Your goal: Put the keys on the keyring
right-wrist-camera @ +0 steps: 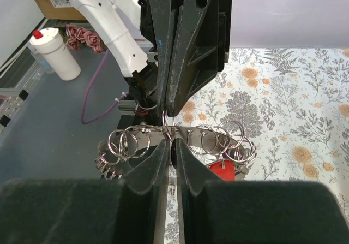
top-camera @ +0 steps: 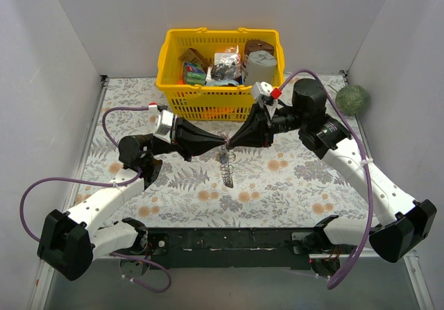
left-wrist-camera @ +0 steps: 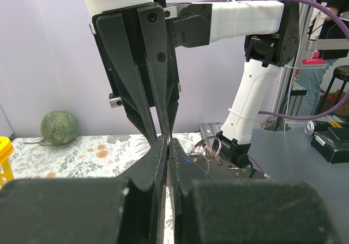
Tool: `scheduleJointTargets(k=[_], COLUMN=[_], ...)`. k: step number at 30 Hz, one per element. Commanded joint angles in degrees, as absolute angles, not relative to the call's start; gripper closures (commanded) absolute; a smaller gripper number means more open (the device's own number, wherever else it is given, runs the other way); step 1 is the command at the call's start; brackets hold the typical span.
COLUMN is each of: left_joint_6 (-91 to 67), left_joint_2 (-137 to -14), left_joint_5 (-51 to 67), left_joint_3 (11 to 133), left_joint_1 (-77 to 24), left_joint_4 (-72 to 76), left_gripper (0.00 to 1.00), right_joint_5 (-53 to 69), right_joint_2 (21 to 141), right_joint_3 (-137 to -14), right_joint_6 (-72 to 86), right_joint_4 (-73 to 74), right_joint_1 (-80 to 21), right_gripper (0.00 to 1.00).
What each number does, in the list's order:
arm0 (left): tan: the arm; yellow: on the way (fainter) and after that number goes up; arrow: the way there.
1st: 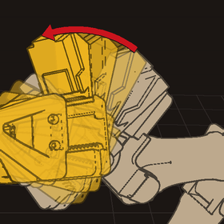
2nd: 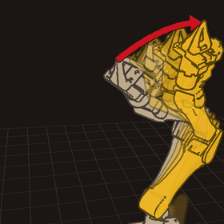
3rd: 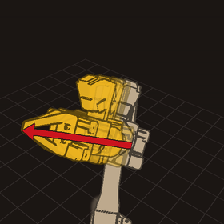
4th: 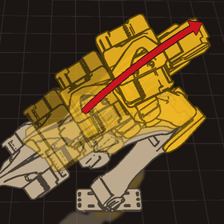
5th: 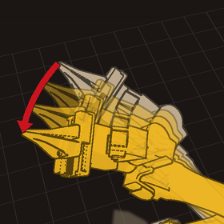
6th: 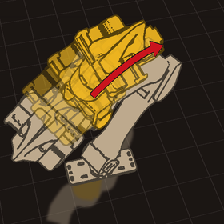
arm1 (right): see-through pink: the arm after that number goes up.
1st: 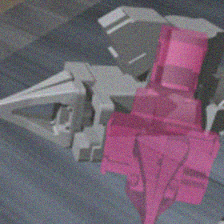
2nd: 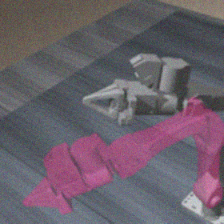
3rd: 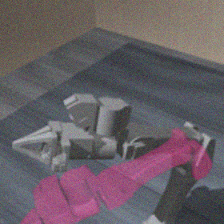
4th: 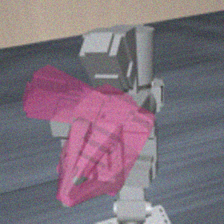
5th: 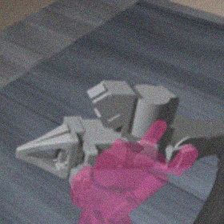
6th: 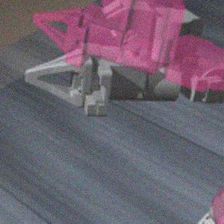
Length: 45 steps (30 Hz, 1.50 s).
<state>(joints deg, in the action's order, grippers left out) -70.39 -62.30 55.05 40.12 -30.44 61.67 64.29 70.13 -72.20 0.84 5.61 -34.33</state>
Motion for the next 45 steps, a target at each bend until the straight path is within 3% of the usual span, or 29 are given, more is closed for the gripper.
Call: scheduleJointTargets(k=[1,19,22,23,26,29,40,45], left_joint_6=[-69.8,-70.6,-70.5,-70.3,-70.1,-69.7,-69.4,-69.4], left_joint_2=[-60.6,-60.9,-60.8,-60.8,-60.6,-60.3,-60.5,-60.6], left_joint_5=[53.7,53.7,53.7,53.8,54.0,54.0,53.9,53.8], left_joint_3=[42.0,42.2,42.1,42.2,42.0,42.1,41.9,42.0], left_joint_1=[-30.4,-30.5,-30.4,-30.4,-30.4,-30.4,-30.4,-30.4], left_joint_4=[63.8,64.7,64.2,64.2,63.5,62.8,62.6,62.8], left_gripper=[1.00,1.00,1.00,1.00,1.00,1.00,1.00,1.00], right_joint_5=[62.7,61.7,60.2,59.7,56.8,54.2,54.3,57.3], right_joint_2=[69.6,71.0,70.4,69.6,67.2,65.6,64.5,65.4], right_joint_3=[-72.2,-73.2,-73.7,-73.7,-73.7,-74.2,-75.7,-74.0], right_joint_6=[-2.3,-6.9,-7.4,-7.5,-7.1,-6.2,-1.2,3.1], right_joint_4=[7.9,14.1,14.6,14.5,12.9,11.4,6.8,1.8], right_joint_1=[-34.6,-34.6,-34.6,-34.6,-34.5,-34.5,-34.5,-34.8], right_gripper=[0.85,0.82,0.68,0.57,0.41,0.36,0.37,0.43])
